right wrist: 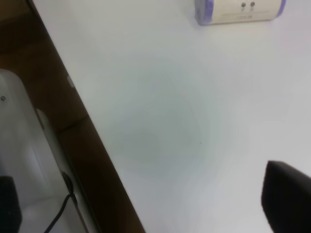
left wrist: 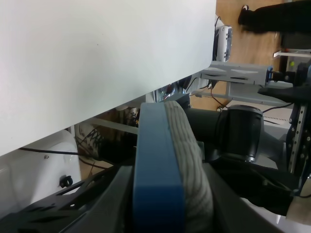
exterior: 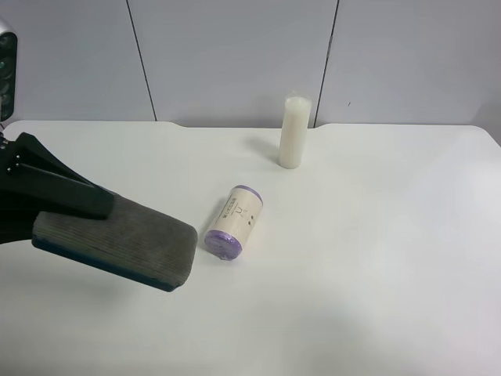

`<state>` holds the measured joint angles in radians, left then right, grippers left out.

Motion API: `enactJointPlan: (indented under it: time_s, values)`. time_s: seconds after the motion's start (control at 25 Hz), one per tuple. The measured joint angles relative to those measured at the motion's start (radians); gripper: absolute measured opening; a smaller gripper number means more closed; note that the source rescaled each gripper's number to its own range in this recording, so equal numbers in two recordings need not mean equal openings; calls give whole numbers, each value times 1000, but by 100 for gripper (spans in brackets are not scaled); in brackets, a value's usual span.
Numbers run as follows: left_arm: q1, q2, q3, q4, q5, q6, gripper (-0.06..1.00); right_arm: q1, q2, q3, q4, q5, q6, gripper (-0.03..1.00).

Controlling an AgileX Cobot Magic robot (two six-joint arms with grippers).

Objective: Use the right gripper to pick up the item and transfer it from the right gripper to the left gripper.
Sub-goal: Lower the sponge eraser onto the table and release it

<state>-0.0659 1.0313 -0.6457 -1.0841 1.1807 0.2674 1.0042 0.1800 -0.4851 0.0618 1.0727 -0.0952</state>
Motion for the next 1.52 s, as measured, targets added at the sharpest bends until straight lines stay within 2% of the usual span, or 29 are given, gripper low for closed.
enactJointPlan:
  time_s: [0.28, 0.4, 0.64, 0.8, 1.08, 1.28, 1.52]
  values:
    - [0, 0, 0, 0, 0, 0, 3, 0, 0, 0, 0, -6, 1, 99]
    - [0, 0, 0, 0, 0, 0, 3, -45, 0, 0, 1, -7, 1, 99]
    - [0, 0, 0, 0, 0, 1, 3, -236, -18, 0, 2, -8, 1, 99]
    - [0, 0, 0, 0, -1, 31, 3, -395, -93, 0, 2, -8, 1, 99]
    - [0, 0, 0, 20, -57, 78, 3, -660, -179, 0, 2, -8, 1, 99]
    - [0, 0, 0, 29, -132, 83, 3, -757, -182, 1, 2, -8, 1, 99]
    - [0, 0, 0, 31, -297, 94, 3, -774, -182, 1, 2, -8, 1, 99]
